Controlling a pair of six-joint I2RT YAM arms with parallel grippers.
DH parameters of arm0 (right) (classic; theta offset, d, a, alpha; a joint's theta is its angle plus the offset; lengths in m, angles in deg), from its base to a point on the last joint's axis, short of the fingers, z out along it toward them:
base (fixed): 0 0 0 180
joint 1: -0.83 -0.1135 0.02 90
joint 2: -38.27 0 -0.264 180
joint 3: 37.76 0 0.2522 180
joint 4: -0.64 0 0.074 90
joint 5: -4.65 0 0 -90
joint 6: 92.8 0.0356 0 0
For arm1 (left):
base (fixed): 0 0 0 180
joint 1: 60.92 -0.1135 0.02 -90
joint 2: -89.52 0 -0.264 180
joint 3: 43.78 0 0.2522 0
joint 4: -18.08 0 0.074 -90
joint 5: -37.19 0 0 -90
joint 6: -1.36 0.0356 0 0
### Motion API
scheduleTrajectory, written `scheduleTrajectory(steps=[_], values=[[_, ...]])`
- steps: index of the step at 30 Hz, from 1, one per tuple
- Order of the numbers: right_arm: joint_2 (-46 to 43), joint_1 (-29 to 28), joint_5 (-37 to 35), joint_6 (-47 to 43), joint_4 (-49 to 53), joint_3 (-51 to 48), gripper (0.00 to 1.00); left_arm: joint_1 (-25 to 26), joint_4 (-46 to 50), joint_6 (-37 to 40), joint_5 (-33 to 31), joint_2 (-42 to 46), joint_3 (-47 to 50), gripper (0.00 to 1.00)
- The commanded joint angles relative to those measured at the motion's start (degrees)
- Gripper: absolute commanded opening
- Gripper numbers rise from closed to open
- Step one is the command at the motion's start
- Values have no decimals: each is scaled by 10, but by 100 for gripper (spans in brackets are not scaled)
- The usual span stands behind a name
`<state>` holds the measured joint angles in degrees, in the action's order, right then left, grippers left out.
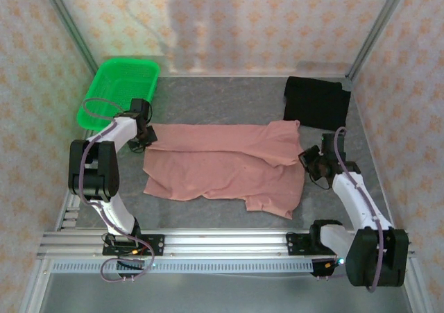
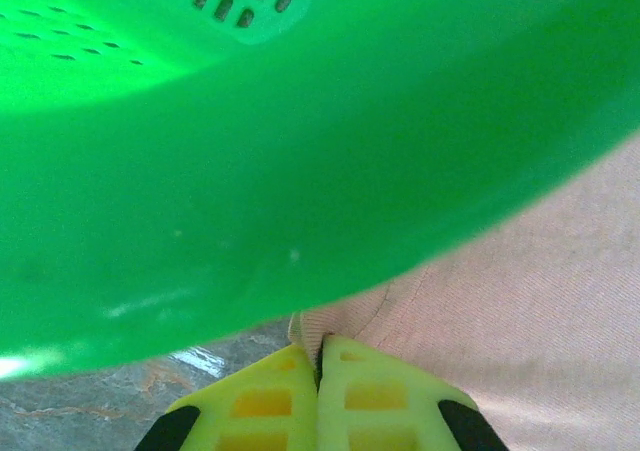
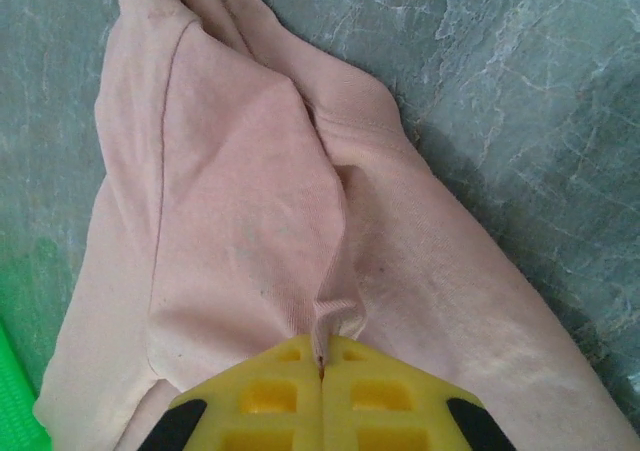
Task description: Fold and stack the t-shirts
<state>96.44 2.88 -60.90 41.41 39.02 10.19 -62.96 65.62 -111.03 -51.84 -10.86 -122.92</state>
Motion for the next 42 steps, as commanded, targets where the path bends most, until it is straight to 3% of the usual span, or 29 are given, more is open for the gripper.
scheduleTrajectory(steps=[1, 10, 19, 24, 30, 33, 42], values=[[-29, 3, -4, 15, 20, -14, 0, -6, -5, 2, -27, 8, 13, 0], [-52, 3, -11, 48, 51, -39, 0, -6, -14, -21, -22, 3, 27, 0], [-49, 2, -30, 98, 76, -73, 3, 0, -7, -77, -10, 81, 26, 38], [-43, 1, -31, 105, 84, -84, 32, 55, 10, -134, -28, 129, -1, 46], [-32, 1, -62, 29, 113, -6, 59, 126, 15, -133, -11, 130, -74, 51], [19, 4, -78, -32, 89, 58, 66, 139, 1, -124, 22, 102, -111, 52], [317, 16, 5, -196, -7, 289, 62, 153, -37, -66, 151, -38, -209, 50]])
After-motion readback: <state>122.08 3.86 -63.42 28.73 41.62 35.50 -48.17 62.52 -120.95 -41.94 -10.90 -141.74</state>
